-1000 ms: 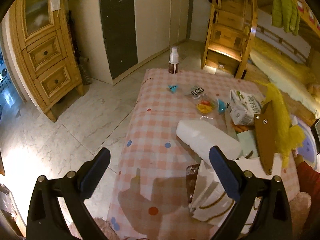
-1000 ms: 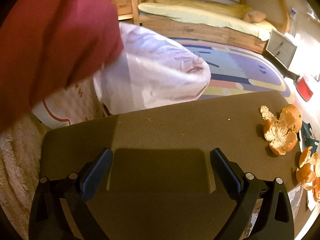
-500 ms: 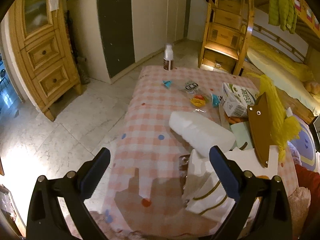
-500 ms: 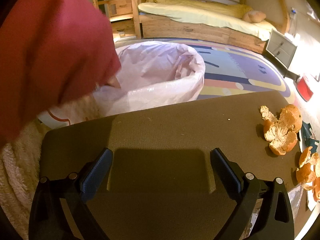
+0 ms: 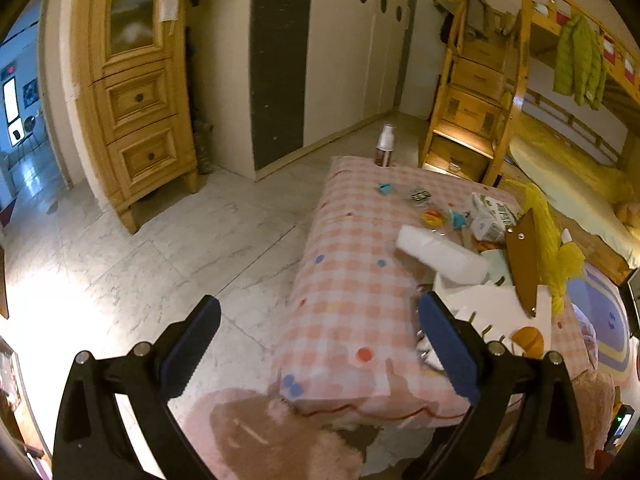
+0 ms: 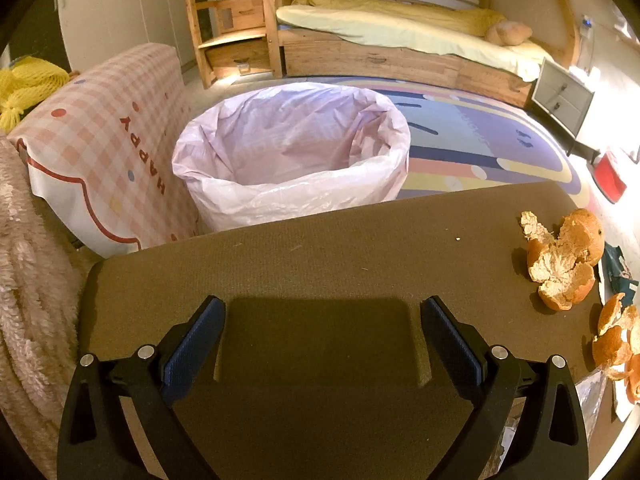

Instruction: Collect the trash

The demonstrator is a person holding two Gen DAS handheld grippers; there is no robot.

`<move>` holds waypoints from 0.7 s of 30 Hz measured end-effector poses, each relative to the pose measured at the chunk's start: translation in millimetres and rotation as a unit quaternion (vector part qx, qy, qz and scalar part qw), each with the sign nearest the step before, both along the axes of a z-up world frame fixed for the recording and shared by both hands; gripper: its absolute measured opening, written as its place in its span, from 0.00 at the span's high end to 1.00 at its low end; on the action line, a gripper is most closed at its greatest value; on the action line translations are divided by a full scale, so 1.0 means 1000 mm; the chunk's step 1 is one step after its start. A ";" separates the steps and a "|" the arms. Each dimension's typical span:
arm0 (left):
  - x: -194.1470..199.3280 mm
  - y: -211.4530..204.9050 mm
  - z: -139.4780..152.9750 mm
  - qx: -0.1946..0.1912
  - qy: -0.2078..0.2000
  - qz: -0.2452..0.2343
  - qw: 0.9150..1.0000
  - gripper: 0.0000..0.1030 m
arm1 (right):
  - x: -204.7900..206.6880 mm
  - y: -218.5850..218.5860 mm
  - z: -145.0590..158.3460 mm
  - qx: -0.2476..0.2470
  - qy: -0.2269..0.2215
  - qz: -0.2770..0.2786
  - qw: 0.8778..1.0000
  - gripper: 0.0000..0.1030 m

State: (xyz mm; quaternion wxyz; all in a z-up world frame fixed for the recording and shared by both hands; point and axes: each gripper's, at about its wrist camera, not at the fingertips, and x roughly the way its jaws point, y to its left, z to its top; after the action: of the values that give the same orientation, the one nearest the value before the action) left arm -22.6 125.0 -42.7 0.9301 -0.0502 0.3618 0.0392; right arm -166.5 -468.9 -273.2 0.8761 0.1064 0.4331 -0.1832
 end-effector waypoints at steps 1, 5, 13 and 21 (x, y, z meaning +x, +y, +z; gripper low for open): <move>-0.004 0.005 0.000 -0.003 0.000 0.005 1.000 0.07 | 0.000 0.000 0.000 0.000 0.000 0.000 1.000 0.06; -0.017 0.021 0.001 -0.007 -0.003 0.020 1.000 0.07 | 0.000 0.000 0.000 0.000 0.000 0.000 1.000 0.06; -0.024 0.036 0.000 -0.017 -0.006 0.037 0.999 0.07 | 0.000 0.000 0.000 0.000 0.000 0.000 1.000 0.06; -0.021 0.027 0.002 -0.011 -0.010 0.020 1.000 0.07 | 0.000 0.000 0.000 0.000 0.000 0.000 1.000 0.06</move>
State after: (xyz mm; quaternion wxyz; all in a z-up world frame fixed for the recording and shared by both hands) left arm -43.7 152.0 -40.8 0.9319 -0.0679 0.3523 0.0533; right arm -166.5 -469.3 -273.5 0.8761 0.1067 0.4331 -0.1832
